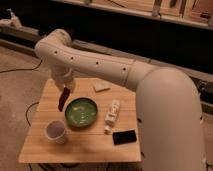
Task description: Place the pepper in the ceramic cup
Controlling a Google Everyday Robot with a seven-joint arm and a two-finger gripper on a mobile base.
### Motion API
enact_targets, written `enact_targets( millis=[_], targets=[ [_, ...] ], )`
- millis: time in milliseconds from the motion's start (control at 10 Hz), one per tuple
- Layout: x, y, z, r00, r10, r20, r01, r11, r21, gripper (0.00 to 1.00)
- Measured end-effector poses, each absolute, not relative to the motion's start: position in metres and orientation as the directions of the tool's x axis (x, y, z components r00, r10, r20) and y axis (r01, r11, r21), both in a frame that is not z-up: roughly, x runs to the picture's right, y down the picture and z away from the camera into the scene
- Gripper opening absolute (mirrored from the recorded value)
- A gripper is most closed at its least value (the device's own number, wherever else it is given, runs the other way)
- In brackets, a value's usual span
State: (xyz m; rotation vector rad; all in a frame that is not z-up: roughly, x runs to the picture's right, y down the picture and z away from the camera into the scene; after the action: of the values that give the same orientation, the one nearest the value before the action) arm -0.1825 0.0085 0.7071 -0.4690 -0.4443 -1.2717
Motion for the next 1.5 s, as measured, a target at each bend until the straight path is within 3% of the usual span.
enact_targets(
  millis=[900, 1500],
  targets=[
    [-0.235, 0.069, 0.703, 0.108, -0.84, 0.532, 0.985, 0.163, 0.057, 0.15],
    [-0.233, 0.093, 0.699, 0.057, -0.789, 0.612, 0.984, 0.149, 0.101, 0.15]
  ],
)
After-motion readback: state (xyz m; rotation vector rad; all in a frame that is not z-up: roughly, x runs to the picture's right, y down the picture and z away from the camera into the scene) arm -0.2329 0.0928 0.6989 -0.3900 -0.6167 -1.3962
